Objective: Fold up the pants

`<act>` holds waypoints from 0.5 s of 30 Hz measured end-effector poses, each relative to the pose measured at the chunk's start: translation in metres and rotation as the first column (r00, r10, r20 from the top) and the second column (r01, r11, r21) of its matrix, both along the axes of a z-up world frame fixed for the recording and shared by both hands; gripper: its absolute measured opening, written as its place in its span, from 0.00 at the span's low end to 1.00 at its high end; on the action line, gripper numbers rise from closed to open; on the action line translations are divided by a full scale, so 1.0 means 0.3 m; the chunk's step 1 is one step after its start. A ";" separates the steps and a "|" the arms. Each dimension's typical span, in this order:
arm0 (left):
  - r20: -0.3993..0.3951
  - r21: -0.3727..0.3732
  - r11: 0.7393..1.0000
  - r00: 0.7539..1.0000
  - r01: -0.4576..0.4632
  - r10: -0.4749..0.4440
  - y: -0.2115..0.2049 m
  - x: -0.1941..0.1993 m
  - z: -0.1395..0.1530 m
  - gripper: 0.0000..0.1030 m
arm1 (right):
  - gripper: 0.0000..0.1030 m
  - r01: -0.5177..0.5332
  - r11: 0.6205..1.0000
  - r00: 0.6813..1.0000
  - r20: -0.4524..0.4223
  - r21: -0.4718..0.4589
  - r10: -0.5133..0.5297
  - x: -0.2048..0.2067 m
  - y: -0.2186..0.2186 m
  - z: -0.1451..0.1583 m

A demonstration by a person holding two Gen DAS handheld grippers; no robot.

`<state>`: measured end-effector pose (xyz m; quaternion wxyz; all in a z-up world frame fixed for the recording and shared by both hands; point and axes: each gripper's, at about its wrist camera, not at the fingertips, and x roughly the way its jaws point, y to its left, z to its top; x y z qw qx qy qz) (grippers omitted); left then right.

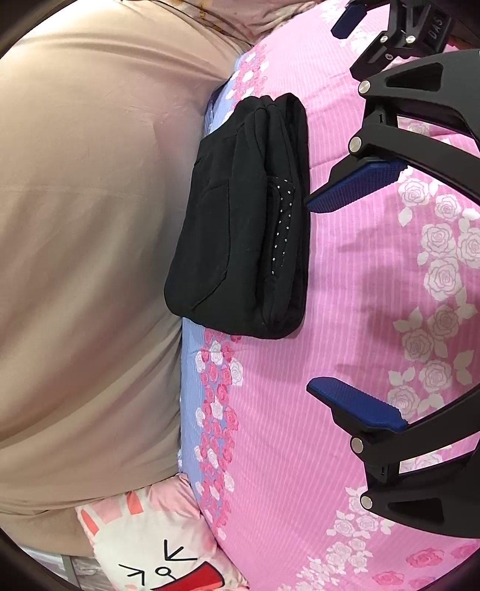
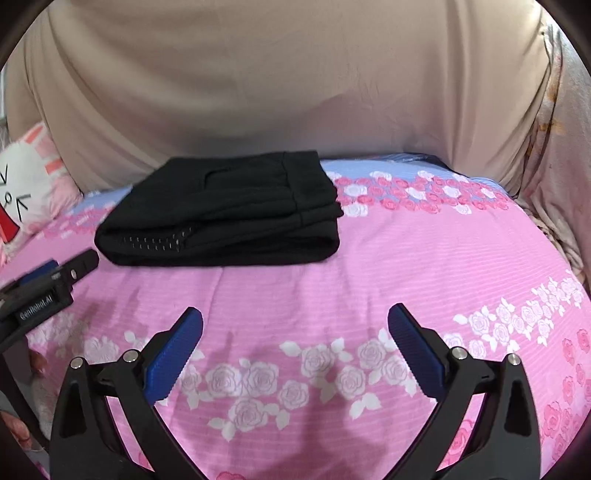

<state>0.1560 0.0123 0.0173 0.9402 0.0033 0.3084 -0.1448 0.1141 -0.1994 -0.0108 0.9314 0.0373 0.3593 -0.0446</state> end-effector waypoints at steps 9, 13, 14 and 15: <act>0.013 0.109 0.993 0.999 0.032 -0.034 -0.048 -0.022 -0.003 0.86 | 0.95 0.031 0.999 0.999 -0.023 0.031 -0.030 -0.005 -0.013 -0.011; 0.010 0.108 0.994 1.000 0.027 -0.028 -0.046 -0.020 -0.005 0.86 | 0.95 0.035 0.999 0.999 -0.030 0.038 -0.033 -0.003 -0.019 -0.016; 0.007 0.106 0.994 1.000 0.025 -0.026 -0.044 -0.019 -0.005 0.87 | 0.95 0.034 0.999 0.999 -0.030 0.037 -0.033 -0.003 -0.018 -0.015; 0.005 0.103 0.994 1.000 0.024 -0.024 -0.043 -0.018 -0.006 0.87 | 0.95 0.031 0.999 0.999 -0.030 0.035 -0.030 -0.003 -0.018 -0.016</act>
